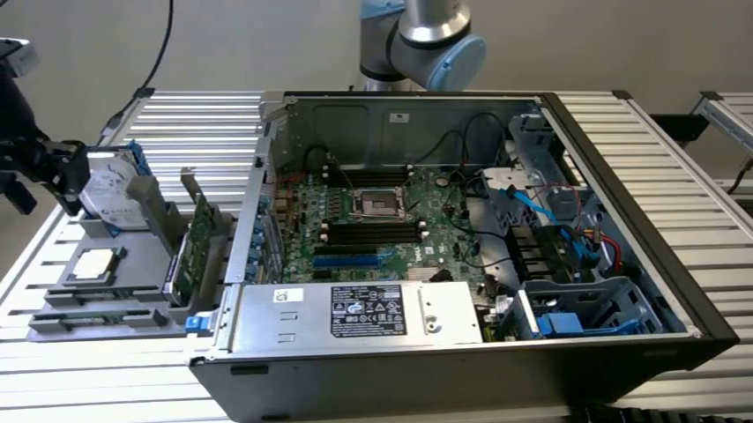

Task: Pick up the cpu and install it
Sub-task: 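Pick up the cpu and move it towards the insertion slot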

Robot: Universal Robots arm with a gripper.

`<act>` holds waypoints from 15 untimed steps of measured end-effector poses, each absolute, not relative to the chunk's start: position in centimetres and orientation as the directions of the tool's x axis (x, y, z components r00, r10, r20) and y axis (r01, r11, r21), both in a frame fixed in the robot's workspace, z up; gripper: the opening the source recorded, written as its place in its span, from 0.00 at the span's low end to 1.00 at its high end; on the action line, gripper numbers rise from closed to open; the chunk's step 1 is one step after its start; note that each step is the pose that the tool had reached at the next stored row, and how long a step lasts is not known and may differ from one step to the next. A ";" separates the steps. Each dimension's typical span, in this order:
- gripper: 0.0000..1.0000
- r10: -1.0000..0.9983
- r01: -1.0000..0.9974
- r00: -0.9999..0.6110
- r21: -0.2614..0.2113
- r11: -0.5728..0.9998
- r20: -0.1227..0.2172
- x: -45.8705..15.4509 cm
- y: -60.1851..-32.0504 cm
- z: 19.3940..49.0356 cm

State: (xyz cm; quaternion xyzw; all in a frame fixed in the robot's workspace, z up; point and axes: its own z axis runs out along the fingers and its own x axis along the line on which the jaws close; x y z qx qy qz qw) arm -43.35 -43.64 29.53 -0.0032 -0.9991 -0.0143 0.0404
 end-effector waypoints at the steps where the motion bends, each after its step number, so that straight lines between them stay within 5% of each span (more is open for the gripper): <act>1: 0.55 -0.001 0.001 -0.997 0.028 1.000 0.081 -43.4 -43.6 29.4; 3: 0.62 -0.010 -0.008 -0.997 0.028 1.000 0.081 -43.3 -43.6 29.0; 15: 0.62 -0.027 -0.024 -0.996 0.028 0.999 0.081 -43.4 -43.6 26.8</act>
